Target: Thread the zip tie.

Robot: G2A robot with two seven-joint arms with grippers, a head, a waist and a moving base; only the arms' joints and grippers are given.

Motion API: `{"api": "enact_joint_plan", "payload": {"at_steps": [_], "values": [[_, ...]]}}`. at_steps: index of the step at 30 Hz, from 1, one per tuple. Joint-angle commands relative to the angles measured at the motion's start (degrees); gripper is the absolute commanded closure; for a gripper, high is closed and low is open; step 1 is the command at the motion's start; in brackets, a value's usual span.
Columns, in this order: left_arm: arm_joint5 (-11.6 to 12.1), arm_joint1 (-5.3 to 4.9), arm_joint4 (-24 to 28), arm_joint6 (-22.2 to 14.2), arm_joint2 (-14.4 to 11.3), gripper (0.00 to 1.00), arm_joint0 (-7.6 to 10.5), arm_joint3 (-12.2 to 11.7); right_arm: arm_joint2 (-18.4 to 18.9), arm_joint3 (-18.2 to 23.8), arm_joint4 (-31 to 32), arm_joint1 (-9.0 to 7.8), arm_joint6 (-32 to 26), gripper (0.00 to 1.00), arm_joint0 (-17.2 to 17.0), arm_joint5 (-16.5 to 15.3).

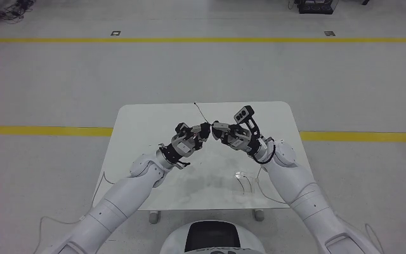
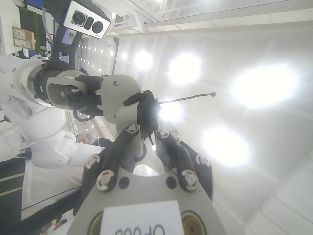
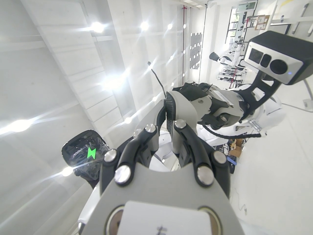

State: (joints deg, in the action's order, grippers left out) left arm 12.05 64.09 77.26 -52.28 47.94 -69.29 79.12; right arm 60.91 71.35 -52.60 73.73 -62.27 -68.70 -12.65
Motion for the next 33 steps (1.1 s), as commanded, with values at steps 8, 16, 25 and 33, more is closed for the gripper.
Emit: {"api": "enact_joint_plan", "payload": {"at_steps": [8,16,25,33], "values": [[0.0,0.0,0.0,0.0,0.0,1.0,0.0,0.0,0.34,-0.15,0.97,0.04,0.12,1.0,-0.53,0.09],[0.0,0.0,0.0,0.0,0.0,1.0,0.0,0.0,0.86,0.19,1.76,-0.06,0.22,1.0,-1.55,0.51],[0.0,0.0,0.0,0.0,0.0,1.0,0.0,0.0,1.51,1.04,2.35,-0.21,0.74,1.0,-3.07,0.96],[0.0,0.0,0.0,0.0,0.0,1.0,0.0,0.0,2.13,1.93,2.9,-0.37,1.34,1.0,-4.34,1.28]]}}
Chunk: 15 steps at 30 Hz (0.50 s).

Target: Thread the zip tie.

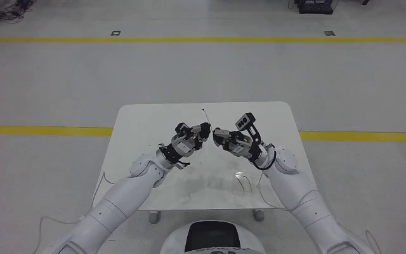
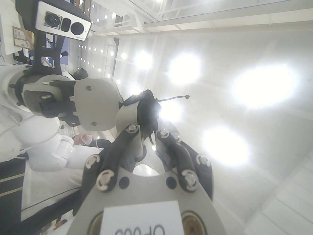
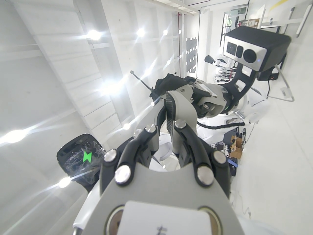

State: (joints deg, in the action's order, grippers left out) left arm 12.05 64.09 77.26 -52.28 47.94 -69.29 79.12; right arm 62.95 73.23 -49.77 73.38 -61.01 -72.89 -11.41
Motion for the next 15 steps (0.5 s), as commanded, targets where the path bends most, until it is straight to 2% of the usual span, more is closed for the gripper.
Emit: {"api": "enact_joint_plan", "payload": {"at_steps": [1,15], "values": [[0.0,0.0,0.0,0.0,0.0,1.0,0.0,0.0,0.17,0.1,0.12,-0.04,0.15,1.0,-0.29,0.1],[0.0,0.0,0.0,0.0,0.0,1.0,0.0,0.0,0.6,1.33,1.55,-0.3,0.67,1.0,-2.16,0.97]]}}
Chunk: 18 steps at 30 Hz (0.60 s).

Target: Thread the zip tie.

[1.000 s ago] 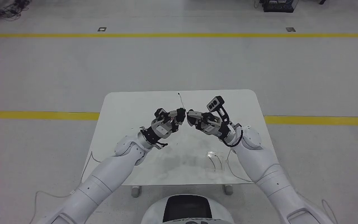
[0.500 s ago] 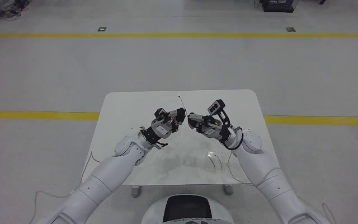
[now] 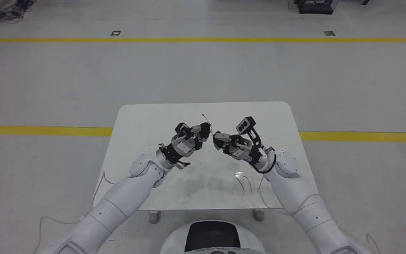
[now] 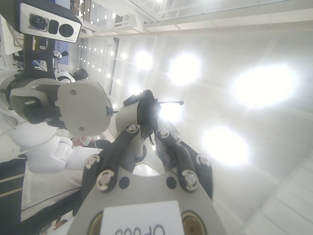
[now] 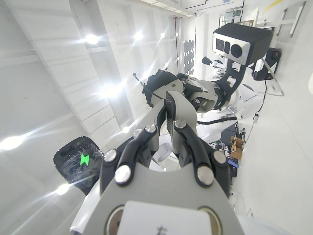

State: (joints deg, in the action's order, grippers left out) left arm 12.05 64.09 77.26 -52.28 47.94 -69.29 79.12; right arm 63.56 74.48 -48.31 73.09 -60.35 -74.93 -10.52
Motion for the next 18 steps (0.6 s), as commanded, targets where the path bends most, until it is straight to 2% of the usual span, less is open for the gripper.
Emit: {"api": "enact_joint_plan", "payload": {"at_steps": [1,18], "values": [[0.0,0.0,0.0,0.0,0.0,1.0,0.0,0.0,0.0,0.18,0.18,-0.03,0.03,1.0,-0.23,0.15],[0.0,0.0,0.0,0.0,0.0,1.0,0.0,0.0,-0.09,2.01,1.65,-0.33,0.09,1.0,-1.95,1.55]]}}
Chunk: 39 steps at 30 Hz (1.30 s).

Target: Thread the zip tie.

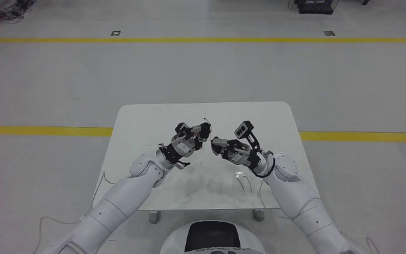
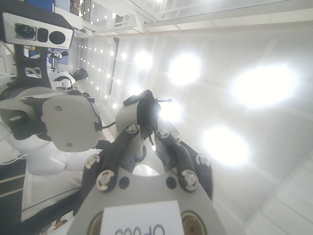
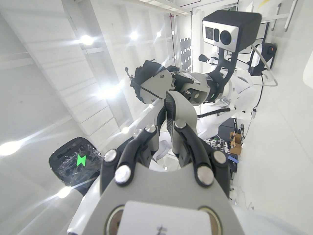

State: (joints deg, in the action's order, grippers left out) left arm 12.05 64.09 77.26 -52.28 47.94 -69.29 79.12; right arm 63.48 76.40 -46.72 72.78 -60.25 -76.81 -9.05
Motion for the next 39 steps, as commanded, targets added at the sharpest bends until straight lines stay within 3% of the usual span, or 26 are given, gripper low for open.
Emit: {"api": "enact_joint_plan", "payload": {"at_steps": [1,39], "values": [[0.0,0.0,0.0,0.0,0.0,1.0,0.0,0.0,-0.03,0.17,0.16,-0.03,-0.03,1.0,-0.14,0.15],[0.0,0.0,0.0,0.0,0.0,1.0,0.0,0.0,-0.71,1.14,3.25,-0.58,-0.14,1.0,-0.9,0.82]]}}
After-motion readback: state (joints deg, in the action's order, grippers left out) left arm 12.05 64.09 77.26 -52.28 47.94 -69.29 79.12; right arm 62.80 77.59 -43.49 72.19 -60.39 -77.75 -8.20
